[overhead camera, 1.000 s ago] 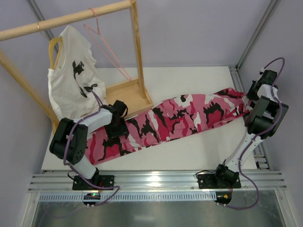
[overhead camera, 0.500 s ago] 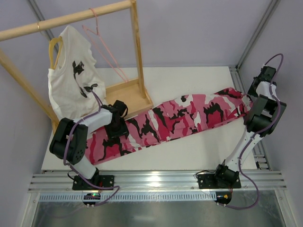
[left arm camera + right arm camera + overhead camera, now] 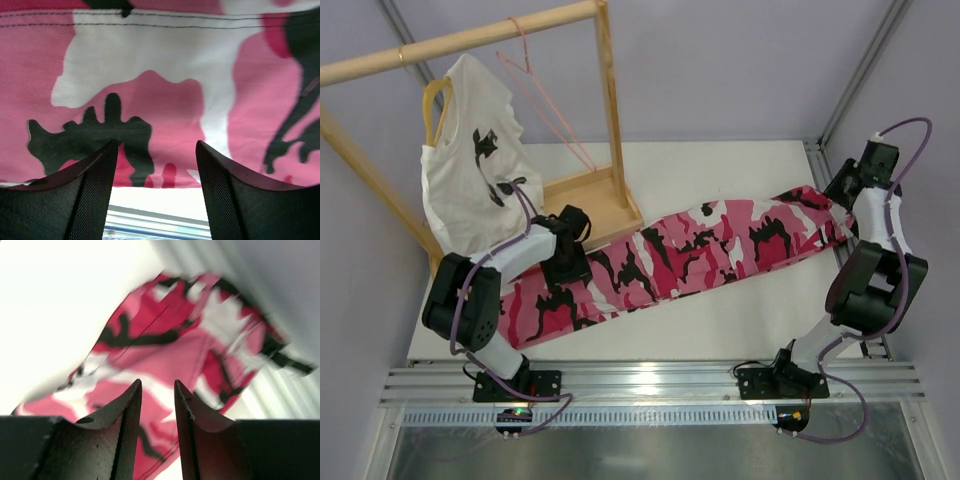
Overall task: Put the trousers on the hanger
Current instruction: Fold the trousers
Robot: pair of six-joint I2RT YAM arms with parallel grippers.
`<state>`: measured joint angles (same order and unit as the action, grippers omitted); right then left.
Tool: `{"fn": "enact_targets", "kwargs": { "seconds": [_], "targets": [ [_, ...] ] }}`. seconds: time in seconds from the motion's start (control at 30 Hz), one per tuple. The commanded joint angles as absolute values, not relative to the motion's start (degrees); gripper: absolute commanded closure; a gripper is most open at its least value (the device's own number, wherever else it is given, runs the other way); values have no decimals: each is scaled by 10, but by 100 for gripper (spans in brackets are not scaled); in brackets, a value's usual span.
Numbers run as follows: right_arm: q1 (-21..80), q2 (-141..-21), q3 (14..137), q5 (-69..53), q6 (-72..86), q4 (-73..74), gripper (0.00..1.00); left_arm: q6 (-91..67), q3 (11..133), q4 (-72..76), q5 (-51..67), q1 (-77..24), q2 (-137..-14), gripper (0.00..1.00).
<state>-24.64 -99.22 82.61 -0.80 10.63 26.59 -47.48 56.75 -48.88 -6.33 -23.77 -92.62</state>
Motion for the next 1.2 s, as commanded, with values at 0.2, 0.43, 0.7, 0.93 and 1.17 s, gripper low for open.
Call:
{"fn": "enact_targets", "kwargs": {
  "seconds": [0.2, 0.43, 0.7, 0.93, 1.17],
  "targets": [
    [-261, -992, 664, -98, 215, 209, 64, -483, 552, -483, -73, -251, -880, 34],
    [-243, -965, 705, -75, 226, 252, 62, -473, 527, -474, -104, -211, -889, 35],
    [-88, -923, 658, -300, 344, 56, 57, -490, 498, -455, -81, -175, -900, 35],
    [-80, -1084, 693, -279, 364, 69, 53, -499, 474, -467, -117, -149, -888, 34],
    [-84, -1035, 711, -222, 273, 139, 48, -505, 479, -490, -153, -123, -843, 35]
  ]
}}
